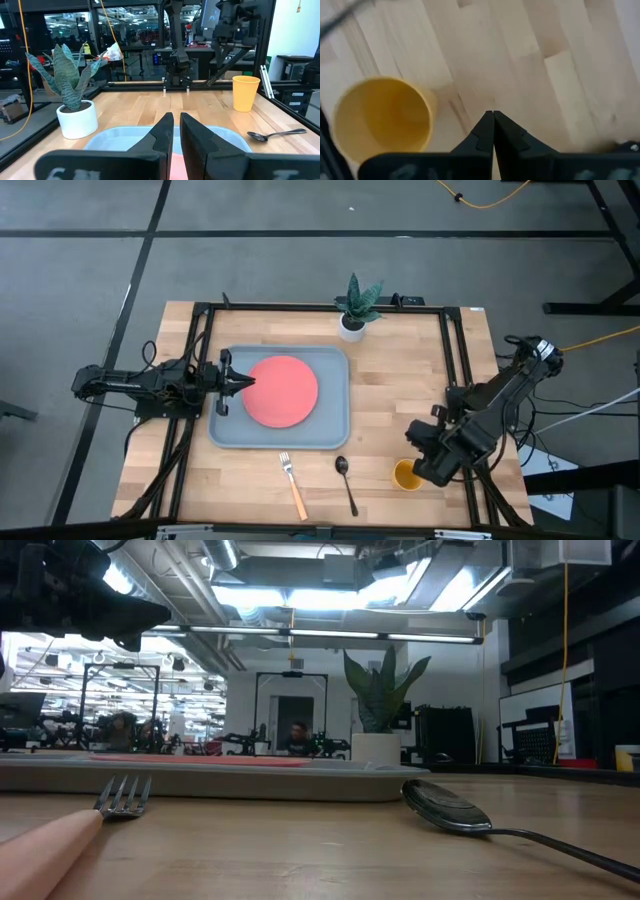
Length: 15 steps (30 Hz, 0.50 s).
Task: Pick and place plate/cup/fork/spoon on tray
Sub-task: Put the yellow cup on the gray tray
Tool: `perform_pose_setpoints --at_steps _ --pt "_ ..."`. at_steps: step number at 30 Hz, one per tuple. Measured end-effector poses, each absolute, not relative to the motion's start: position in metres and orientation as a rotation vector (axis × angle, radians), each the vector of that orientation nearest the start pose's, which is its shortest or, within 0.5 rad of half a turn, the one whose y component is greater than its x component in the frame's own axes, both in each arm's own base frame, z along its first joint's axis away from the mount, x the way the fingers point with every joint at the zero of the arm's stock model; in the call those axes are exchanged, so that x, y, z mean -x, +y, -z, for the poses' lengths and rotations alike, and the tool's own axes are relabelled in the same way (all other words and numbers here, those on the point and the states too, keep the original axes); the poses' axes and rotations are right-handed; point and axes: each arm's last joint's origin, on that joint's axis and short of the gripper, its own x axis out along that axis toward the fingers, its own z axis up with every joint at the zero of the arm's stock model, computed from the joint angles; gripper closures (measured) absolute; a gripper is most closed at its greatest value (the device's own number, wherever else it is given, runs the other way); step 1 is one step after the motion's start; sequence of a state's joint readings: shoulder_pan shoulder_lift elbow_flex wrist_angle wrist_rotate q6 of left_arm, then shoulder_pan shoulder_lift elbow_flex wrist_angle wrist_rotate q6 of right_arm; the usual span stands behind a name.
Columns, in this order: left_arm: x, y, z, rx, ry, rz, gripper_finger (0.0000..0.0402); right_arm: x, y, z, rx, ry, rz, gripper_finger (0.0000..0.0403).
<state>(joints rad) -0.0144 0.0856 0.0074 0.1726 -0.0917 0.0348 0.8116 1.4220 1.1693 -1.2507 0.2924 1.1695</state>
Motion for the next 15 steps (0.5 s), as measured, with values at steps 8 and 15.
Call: perform_pose_setpoints --at_steps 8,15 --pt "-0.102 0.001 -0.176 -0.029 -0.093 -0.079 0.0374 -0.178 0.170 -0.281 -0.140 1.122 0.344 0.0376" --pt "-0.102 0.001 -0.176 -0.028 -0.092 -0.079 0.0374 -0.184 0.174 -0.334 -0.153 1.042 0.162 0.0351"
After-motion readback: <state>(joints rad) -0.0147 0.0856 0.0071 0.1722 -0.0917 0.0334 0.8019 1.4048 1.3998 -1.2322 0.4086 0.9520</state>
